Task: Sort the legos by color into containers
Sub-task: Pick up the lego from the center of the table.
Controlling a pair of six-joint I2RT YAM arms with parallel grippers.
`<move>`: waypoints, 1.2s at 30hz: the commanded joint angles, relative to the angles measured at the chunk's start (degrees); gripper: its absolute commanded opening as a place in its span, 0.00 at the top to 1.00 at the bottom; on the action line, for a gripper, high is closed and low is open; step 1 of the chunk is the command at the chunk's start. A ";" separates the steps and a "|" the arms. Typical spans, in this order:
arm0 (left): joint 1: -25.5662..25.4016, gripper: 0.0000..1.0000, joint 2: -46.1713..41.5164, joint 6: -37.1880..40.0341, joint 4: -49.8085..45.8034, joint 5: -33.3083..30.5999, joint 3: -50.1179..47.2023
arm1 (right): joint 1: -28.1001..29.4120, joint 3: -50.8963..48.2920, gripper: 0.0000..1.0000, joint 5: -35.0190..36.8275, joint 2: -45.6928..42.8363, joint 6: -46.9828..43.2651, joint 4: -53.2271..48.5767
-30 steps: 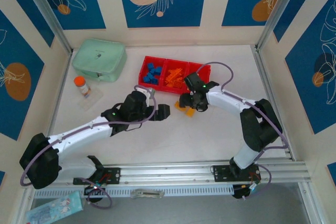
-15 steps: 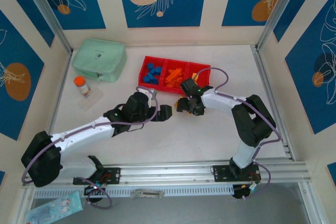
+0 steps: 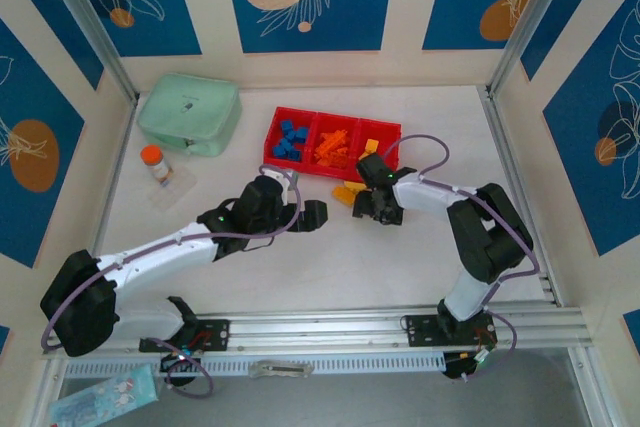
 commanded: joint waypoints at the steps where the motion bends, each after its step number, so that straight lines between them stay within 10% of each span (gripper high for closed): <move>1: -0.46 0.01 -0.32 -0.06 0.75 -1.05 -0.71 | 0.02 1.19 0.23 -0.05 -0.64 1.04 -1.07; 9: -0.48 0.01 -0.58 0.44 -0.12 -1.10 -0.22 | -0.22 4.17 0.23 1.18 3.56 1.33 -0.18; 19: -0.47 0.01 -0.48 0.82 -0.38 -1.29 0.08 | -2.33 1.28 0.51 -1.03 2.72 0.08 1.77; 36: -0.50 0.01 -1.24 0.93 -0.88 -1.36 0.95 | 0.09 3.87 0.69 -0.04 -5.50 -3.56 -5.23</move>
